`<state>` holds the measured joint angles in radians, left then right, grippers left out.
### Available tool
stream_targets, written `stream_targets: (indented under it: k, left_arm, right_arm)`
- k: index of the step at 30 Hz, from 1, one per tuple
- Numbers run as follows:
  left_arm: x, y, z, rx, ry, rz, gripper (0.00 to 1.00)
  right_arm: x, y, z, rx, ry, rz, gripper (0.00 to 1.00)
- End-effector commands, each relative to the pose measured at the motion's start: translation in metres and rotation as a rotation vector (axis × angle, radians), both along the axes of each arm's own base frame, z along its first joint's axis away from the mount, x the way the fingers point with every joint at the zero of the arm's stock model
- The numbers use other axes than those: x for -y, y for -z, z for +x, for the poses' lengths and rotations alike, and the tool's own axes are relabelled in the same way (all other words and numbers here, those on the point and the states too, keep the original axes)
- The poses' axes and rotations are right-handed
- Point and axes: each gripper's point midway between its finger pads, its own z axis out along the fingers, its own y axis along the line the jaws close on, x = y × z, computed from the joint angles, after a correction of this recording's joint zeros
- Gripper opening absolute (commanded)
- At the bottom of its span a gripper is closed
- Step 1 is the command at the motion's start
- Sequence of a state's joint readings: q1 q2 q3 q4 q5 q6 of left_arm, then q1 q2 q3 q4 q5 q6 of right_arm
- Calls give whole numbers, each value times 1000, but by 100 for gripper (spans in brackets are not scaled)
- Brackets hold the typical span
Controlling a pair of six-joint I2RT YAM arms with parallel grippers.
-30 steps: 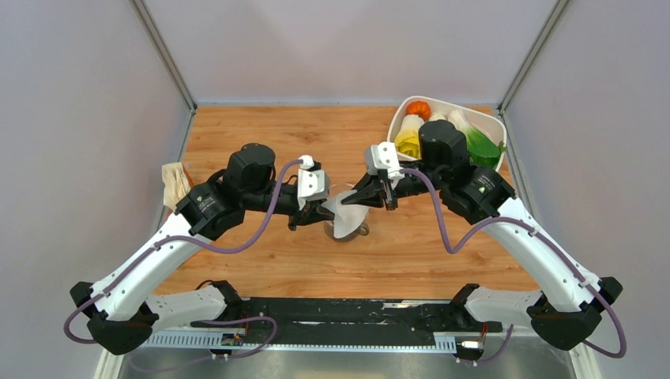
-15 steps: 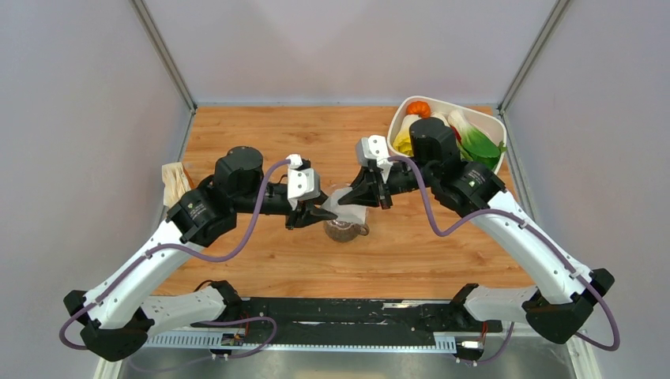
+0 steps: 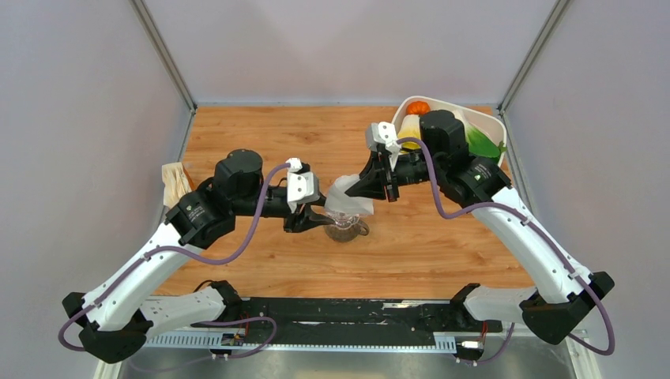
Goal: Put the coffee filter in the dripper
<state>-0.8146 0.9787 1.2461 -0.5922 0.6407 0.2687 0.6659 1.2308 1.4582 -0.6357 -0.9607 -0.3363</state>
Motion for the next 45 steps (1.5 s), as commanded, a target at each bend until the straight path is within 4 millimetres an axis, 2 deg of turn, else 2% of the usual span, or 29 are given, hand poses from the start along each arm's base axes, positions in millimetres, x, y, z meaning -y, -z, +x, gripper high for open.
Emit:
stream_targets:
  k: [1,4,6,7,8,11,12,14,15,16,17,18,21,22,24,25,26,27,28,29,30,31,32,33,34,35,36,39,45]
  left_arm:
    - [-10,10,-1,8,-16,55,49]
    - [-11,12,-1,24,-10,58,40]
    - [-11,11,-1,37,-2,47,25]
    - [-11,9,-1,45,0,37,11]
    - [-11,10,-1,47,1,36,5]
    - [-13,13,2,34,-10,36,0]
    - [-15,16,3,19,-17,47,2]
    - [-22,23,15,-27,-70,61,22]
    - [-25,23,18,-68,-102,54,38]
    - [-30,23,31,-84,-157,37,47]
    - [-33,19,35,-141,-212,6,68]
    - [-41,15,51,-140,-301,-26,74]
    - [-57,-3,79,-206,-547,-153,76]
    - [-65,-16,93,-181,-641,-210,77]
    - [-70,-36,106,-191,-723,-280,77]
    - [-70,-55,107,-202,-735,-327,77]
    - [-66,-58,115,-219,-746,-334,77]
    - [-63,-73,116,-237,-745,-372,77]
    - [-57,-73,123,-256,-757,-370,77]
    - [-55,-86,124,-249,-757,-393,77]
    - [-47,-83,130,-242,-780,-376,77]
    - [-45,-92,133,-203,-793,-378,77]
    - [-38,-88,140,-180,-820,-350,77]
    - [-33,-95,140,-163,-823,-355,77]
    - [-30,-88,152,-148,-863,-324,78]
    - [-27,-96,153,-137,-876,-328,78]
    - [-19,-89,160,-135,-884,-298,78]
    - [0,-89,169,-100,-900,-275,78]
    - [18,-73,190,-16,-956,-202,78]
  right_arm:
    - [5,-24,-7,21,-27,56,0]
    - [6,-23,-10,15,-36,56,0]
    - [6,-23,-11,9,-37,56,0]
    - [7,-24,-11,10,-37,58,0]
    - [7,-24,-12,8,-39,58,0]
    - [9,-27,-10,4,-27,63,0]
    - [11,-29,-8,1,-18,66,0]
    - [14,-31,0,-9,16,67,0]
    - [15,-30,9,-10,63,62,0]
    - [17,-29,21,-12,132,53,0]
    - [19,-29,42,-8,263,47,0]
    - [24,-30,61,-19,380,54,0]
    - [42,-29,105,-83,698,106,0]
    - [48,-26,117,-103,784,121,0]
    - [63,-19,141,-138,957,140,0]
    - [74,-17,153,-161,1063,158,0]
    - [83,-14,165,-176,1153,170,0]
    - [90,-12,173,-201,1226,189,0]
    - [91,-7,182,-244,1283,203,0]
    - [93,-4,188,-286,1341,220,0]
    - [95,-2,193,-312,1388,234,0]
    - [93,-1,196,-323,1404,235,0]
    - [93,-1,199,-326,1424,242,0]
    - [91,-2,200,-326,1437,246,0]
    - [91,-3,202,-326,1444,250,0]
    - [89,-3,203,-329,1447,251,0]
    - [88,-4,203,-334,1450,257,0]
    - [84,-8,206,-336,1453,268,0]
    - [70,-10,202,-362,1404,276,0]
